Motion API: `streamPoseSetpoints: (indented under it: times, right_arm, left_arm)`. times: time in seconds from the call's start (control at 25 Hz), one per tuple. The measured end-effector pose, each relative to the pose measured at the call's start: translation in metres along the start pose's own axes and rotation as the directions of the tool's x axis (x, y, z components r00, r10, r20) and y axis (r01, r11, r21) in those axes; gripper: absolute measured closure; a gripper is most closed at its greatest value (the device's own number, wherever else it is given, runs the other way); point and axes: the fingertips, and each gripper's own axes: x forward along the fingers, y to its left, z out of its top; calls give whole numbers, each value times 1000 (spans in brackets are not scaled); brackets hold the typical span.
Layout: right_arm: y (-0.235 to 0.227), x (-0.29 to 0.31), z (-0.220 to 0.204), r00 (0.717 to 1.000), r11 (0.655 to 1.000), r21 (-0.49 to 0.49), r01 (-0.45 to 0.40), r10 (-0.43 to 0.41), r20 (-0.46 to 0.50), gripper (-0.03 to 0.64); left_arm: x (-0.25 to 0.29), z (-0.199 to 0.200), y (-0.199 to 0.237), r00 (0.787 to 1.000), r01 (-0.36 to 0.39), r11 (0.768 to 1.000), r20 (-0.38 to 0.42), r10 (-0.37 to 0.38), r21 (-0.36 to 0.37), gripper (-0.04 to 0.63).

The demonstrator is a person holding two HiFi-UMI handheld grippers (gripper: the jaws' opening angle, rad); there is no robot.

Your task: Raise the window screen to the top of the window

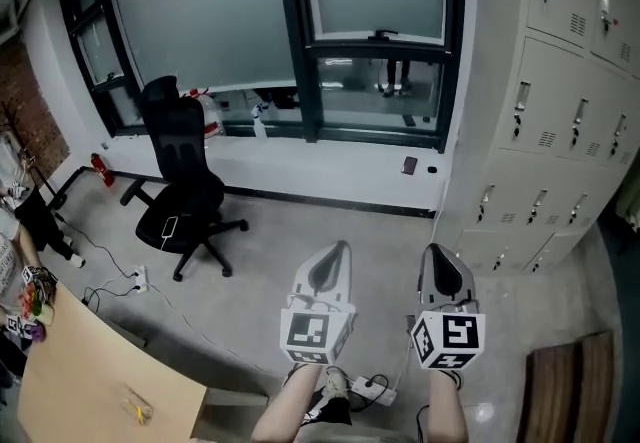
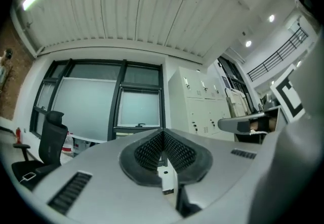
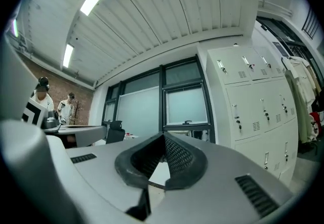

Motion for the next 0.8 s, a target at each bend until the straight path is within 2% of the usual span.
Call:
streamPoseSetpoints:
  times: [0.4, 0.8]
  right_arm:
    - [23, -95, -18, 996, 997, 15, -77, 77, -43, 611]
    - [6, -145, -6, 997, 997, -17, -69, 69, -30, 611]
  left_arm:
    - [-97, -2, -41, 996, -84, 996, -28, 85, 14, 592]
    - [-115, -1, -76, 997, -80, 997, -22, 80, -14, 592]
